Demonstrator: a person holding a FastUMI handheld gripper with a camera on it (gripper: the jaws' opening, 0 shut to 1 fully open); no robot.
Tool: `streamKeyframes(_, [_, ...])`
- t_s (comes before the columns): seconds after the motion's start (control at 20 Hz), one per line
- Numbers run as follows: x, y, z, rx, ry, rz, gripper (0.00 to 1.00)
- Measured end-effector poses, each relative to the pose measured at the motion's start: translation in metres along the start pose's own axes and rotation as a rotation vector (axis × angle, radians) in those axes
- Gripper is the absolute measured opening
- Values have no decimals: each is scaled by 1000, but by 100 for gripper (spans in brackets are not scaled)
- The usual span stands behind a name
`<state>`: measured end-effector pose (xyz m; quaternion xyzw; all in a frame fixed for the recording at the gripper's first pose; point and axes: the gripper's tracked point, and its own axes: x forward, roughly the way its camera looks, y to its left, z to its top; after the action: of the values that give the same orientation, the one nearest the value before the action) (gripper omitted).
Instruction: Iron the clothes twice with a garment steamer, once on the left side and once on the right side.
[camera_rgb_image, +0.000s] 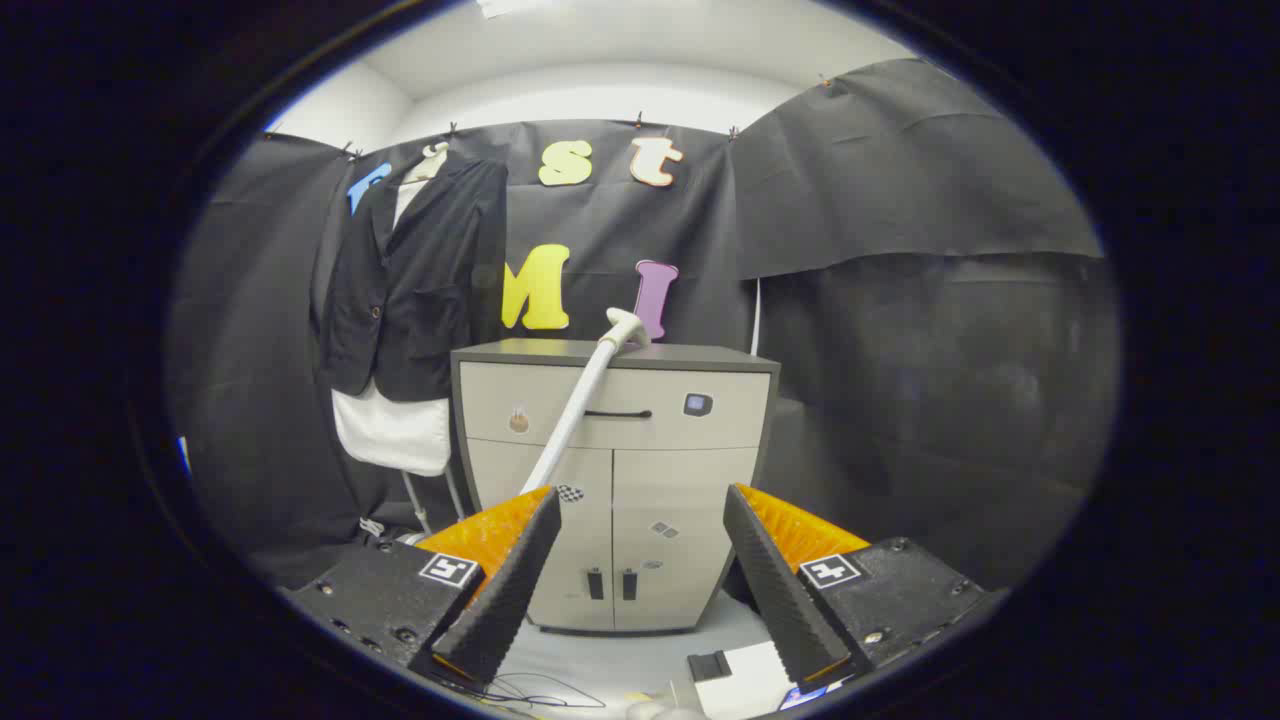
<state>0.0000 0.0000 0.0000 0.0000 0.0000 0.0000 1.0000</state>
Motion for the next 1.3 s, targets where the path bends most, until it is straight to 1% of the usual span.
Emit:
streamKeyframes(0.3, [3,18,-7,10,41,19,100])
streamKeyframes(0.45, [3,26,-6,17,39,26,100])
streamKeyframes(0.8, [0,27,-14,35,65,3,100])
streamKeyframes(1.0, [2,24,1,15,58,-8,100])
streamKeyframes(1.15, [8,21,26,21,38,-17,100])
streamKeyframes(1.3, [27,18,57,46,28,-4,100])
